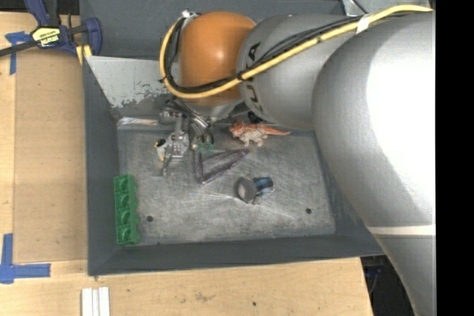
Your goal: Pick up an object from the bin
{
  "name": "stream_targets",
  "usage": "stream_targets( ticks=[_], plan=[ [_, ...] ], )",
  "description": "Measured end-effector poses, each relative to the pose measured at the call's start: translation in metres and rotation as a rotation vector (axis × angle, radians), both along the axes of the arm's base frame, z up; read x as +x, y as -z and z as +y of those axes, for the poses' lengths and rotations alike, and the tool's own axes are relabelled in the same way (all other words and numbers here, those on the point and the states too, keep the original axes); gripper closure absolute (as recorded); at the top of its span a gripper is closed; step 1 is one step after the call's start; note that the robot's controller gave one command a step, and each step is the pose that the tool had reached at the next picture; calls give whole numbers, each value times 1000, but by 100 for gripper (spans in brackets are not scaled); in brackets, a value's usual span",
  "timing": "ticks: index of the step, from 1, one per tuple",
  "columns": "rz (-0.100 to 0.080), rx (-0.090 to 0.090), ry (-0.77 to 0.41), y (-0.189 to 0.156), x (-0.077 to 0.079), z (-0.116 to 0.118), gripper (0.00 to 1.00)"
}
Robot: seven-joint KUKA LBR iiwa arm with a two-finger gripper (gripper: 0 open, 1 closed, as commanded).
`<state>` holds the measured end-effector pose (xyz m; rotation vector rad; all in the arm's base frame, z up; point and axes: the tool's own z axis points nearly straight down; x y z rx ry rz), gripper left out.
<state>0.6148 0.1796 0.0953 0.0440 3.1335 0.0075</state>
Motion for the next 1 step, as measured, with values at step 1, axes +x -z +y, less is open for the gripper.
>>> stream_targets(
  ticks=[1],
  plan=[
    [3,-1,15,21,6,-34,0]
  ],
)
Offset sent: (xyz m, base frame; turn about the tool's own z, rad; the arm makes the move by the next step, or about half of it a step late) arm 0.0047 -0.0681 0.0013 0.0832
